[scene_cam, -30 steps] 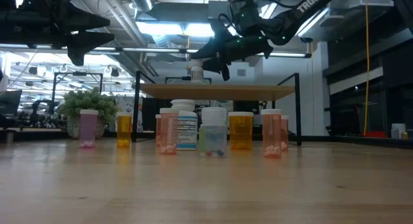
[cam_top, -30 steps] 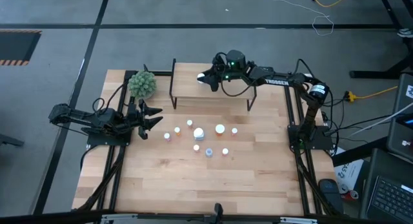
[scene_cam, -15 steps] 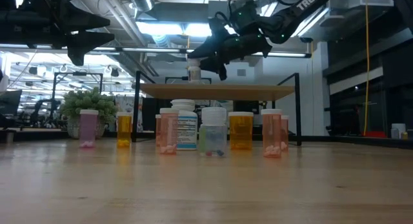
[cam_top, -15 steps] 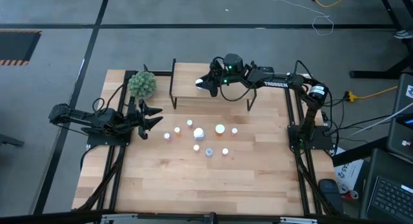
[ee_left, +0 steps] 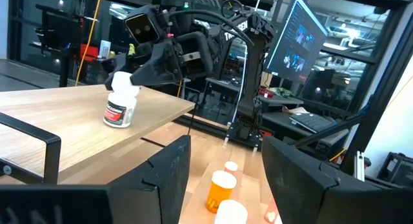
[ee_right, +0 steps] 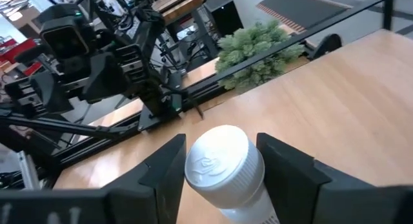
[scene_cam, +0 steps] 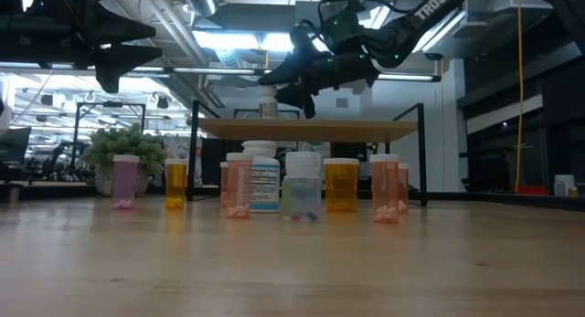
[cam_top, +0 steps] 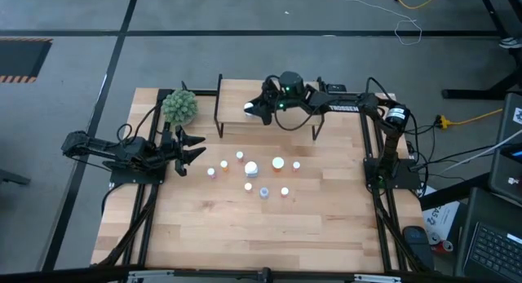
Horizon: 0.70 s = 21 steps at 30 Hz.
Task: Pick and place medicine bottles onto shelf by color
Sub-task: Put the white medicine bottle on the shelf
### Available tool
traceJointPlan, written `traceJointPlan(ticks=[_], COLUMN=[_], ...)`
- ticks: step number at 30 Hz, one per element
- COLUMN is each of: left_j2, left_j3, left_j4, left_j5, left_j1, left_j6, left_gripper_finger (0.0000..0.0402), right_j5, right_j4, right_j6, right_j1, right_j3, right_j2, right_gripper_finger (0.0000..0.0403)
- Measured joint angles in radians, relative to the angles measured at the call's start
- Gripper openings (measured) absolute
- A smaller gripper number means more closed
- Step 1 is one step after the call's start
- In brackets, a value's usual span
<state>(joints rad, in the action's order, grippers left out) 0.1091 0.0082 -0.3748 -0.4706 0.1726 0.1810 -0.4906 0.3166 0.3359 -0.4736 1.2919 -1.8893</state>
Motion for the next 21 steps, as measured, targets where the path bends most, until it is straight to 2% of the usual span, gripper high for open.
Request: traceJointPlan(ticks=[21], left_j2=[0.000], left_j3=[0.000], left_j4=[0.000], left_j5=[0.000], left_j1=[0.000], left_j6=[0.000], left_gripper_finger=[0.0186], right_j5=[0.001], right_j4=[0.032], right_j6=[-0.027], right_j1=[0.000], right_j3=[0.000], right_j2=[-0.001], right_gripper_finger=[0.0198])
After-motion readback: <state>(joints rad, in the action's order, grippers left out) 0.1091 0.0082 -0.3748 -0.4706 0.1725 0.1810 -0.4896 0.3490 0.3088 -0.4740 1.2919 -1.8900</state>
